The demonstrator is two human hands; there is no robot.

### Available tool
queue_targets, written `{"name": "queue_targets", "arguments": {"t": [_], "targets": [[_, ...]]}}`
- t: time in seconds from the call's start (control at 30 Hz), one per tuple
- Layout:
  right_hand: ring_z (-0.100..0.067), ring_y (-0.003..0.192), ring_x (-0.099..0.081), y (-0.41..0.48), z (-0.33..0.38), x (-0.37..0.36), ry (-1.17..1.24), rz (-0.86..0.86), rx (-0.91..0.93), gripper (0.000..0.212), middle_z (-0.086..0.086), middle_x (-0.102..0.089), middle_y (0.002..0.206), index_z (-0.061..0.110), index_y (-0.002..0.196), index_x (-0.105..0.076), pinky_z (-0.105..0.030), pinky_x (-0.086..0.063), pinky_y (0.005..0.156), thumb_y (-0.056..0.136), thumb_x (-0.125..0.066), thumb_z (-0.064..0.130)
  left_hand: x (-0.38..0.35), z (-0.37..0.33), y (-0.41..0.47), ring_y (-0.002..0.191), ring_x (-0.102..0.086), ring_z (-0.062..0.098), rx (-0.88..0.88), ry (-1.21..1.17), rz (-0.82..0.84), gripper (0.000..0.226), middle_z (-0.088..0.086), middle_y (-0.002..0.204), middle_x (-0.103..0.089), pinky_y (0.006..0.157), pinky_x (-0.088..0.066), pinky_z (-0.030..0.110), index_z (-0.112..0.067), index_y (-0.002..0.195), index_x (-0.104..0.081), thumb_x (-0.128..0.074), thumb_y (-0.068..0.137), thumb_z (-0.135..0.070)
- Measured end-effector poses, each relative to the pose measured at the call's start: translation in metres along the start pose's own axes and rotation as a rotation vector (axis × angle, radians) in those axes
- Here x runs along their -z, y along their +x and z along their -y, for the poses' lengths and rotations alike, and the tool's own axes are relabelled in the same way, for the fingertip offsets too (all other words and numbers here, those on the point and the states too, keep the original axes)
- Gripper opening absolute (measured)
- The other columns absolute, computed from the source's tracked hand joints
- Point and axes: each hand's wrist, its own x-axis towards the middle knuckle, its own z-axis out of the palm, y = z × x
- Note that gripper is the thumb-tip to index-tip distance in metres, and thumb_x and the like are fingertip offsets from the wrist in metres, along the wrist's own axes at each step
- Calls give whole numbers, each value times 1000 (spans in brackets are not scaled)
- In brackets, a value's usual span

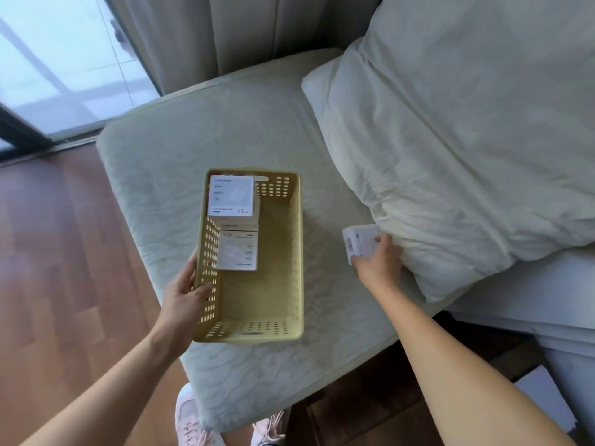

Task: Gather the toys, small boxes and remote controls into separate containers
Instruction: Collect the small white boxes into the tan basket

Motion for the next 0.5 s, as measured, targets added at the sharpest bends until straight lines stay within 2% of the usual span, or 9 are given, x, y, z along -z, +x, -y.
{"name": "queue_targets", "arguments": {"t": [0.07, 0.13, 0.2, 0.27, 0.33, 0.4, 0.5], "targets": [[-34, 108, -52, -26, 27, 10, 294, -113, 35, 58, -7, -44, 116, 12, 120, -45, -43, -48, 91, 70, -70, 24, -1, 0, -3, 75, -71, 14, 14, -11, -2, 73, -2, 107, -70, 55, -58, 28, -51, 119, -52, -38, 91, 15], [-28, 109, -48, -61, 53, 17, 350, -165, 353, 58, -4, -41, 116, 12, 122, -45, -35, -46, 90, 70, -68, 24, -2, 0, -4, 78, -71, 13, 9, -33, -4, 74, -5, 104, -72, 57, -57, 25, -50, 119, -53, -39, 90, 16], [-28, 108, -47, -93, 76, 9, 196, -96, 690, 58, -12, -45, 119, 14, 120, -44, -32, -46, 86, 68, -64, 29, -1, 0, -3, 74, -71, 8, 3, -45, -1, 73, -10, 95, -73, 55, -55, 22, -47, 121, -53, -40, 88, 17], [-33, 102, -51, -110, 91, -14, -59, 38, 839, 60, -17, -47, 122, 17, 118, -44, -38, -53, 79, 64, -69, 24, 2, 1, 0, 81, -71, 11, 2, -40, 12, 74, -8, 96, -74, 57, -55, 21, -45, 125, -53, -41, 87, 18], [-37, 99, -51, -115, 102, -35, -273, 176, 859, 59, -18, -39, 132, 17, 122, -42, -44, -52, 82, 70, -69, 16, 5, 4, 3, 89, -71, 15, -12, -36, 23, 76, -4, 102, -74, 62, -56, 23, -43, 127, -53, -40, 86, 19], [-36, 106, -48, -113, 113, -51, -387, 294, 762, 54, -16, -22, 144, 17, 130, -35, -43, -48, 85, 83, -60, 9, 8, 8, 6, 93, -70, 15, -22, -39, 23, 77, -6, 105, -73, 66, -57, 24, -43, 126, -54, -38, 85, 20], [-34, 113, -47, -108, 126, -65, -345, 296, 692, 53, -20, -10, 151, 13, 133, -34, -40, -52, 87, 87, -52, -6, 10, 15, 12, 101, -68, 16, -22, -60, 23, 79, -5, 114, -70, 72, -58, 26, -41, 135, -49, -35, 86, 20]]}}
